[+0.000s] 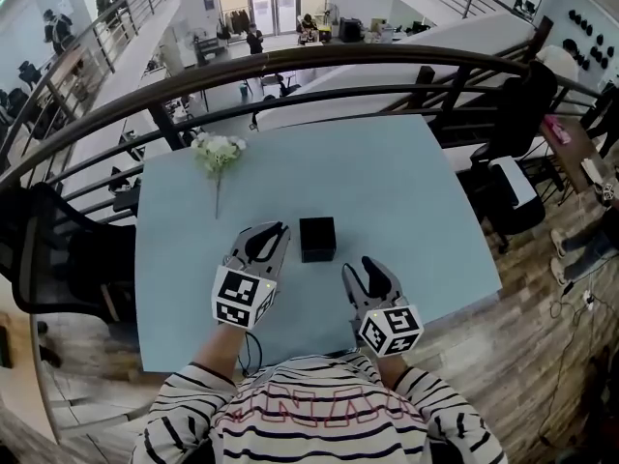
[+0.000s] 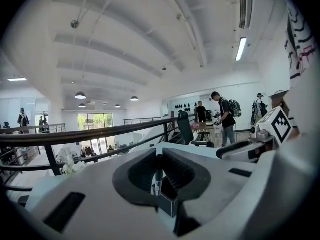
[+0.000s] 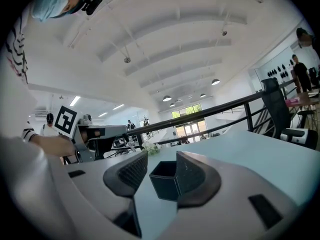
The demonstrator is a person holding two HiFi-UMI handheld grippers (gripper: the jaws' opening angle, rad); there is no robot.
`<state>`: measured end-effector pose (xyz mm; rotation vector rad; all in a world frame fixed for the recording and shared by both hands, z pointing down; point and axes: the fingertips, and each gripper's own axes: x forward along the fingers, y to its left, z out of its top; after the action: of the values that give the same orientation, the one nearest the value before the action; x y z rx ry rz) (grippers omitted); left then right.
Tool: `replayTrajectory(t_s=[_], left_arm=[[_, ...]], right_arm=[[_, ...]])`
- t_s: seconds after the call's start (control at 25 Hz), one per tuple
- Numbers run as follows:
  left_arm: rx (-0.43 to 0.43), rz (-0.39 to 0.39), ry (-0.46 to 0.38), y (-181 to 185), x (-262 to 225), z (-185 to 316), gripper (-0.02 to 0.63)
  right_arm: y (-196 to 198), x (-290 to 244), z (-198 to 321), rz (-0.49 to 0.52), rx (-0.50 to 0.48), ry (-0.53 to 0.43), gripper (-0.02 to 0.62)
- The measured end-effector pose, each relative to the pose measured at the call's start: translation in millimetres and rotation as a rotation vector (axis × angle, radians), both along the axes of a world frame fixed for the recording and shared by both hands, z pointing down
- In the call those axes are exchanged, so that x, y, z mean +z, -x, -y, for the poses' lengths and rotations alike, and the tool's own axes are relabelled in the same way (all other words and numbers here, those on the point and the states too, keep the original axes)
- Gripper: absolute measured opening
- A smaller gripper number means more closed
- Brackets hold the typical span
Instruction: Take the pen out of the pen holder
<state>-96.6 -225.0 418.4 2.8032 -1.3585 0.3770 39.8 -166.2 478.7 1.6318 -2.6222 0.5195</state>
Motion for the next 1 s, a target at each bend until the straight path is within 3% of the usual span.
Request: replayTrajectory(t_s=[0.56,1.0], left_arm=[[-0.088,-0.06,0.024,76,25,-52,0.055],[-0.073,-0.064,0.062,93,50,-81,0.055]], right_arm=[[50,4,-25,-0.032,0.0,-0.002,0.176],[65,20,-41,-0.074,0.031,0.022,0.07]])
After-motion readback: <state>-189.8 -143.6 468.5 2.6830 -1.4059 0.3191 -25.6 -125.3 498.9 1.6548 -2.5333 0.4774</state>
